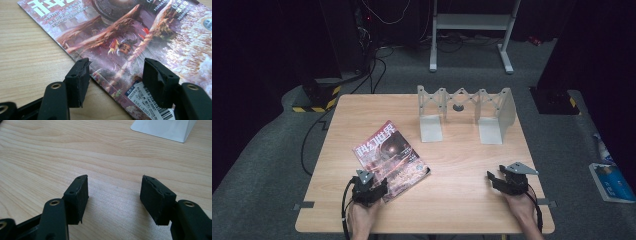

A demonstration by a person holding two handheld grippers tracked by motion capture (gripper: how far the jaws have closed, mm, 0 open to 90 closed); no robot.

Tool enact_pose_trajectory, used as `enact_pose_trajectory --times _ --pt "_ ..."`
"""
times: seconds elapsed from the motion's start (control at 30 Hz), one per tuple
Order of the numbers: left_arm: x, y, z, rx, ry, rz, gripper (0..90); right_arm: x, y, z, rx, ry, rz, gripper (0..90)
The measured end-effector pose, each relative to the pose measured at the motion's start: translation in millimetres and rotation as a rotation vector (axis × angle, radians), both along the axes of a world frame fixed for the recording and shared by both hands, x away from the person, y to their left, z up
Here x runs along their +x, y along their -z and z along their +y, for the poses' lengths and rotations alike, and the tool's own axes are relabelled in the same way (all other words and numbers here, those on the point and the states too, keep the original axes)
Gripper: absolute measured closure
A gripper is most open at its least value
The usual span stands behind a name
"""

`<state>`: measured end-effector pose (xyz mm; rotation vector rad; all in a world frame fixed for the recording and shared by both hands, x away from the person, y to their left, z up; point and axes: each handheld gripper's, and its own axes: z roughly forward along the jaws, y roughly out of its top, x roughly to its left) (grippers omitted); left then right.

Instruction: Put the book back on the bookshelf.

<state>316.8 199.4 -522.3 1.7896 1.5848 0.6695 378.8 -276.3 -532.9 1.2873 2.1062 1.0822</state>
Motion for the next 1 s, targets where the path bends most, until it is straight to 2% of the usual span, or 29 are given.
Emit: enact_pose_trajectory --times 0.17,0.27,0.43,0.6,0.7,1.0 --pt "-2.4 -0.1 -2.0 0.001 0.007 0.002 38.7 1.3 -0.9 1.5 0.013 -0.013 0.013 39.9" --pt "-4.1 0.3 -3.3 0.001 0.011 -0.003 38.7 3.5 -2.1 6.6 0.028 -0.04 0.029 39.9" --pt "-8.5 1.0 -6.5 -0.005 0.021 -0.009 38.7 6.3 -6.0 27.6 0.024 -0.091 0.029 42.0" --pt "-14.6 2.0 -10.3 -0.015 0.034 -0.014 38.8 5.3 -10.0 49.6 0.021 -0.14 0.004 45.0" --pt "-16.6 2.1 -11.9 -0.02 0.035 -0.014 38.9 3.9 -11.6 62.4 0.04 -0.179 -0.004 46.2" --pt "-21.1 2.7 -15.5 -0.03 0.047 -0.016 39.0 2.2 -5.4 96.3 0.07 -0.266 0.037 49.6"
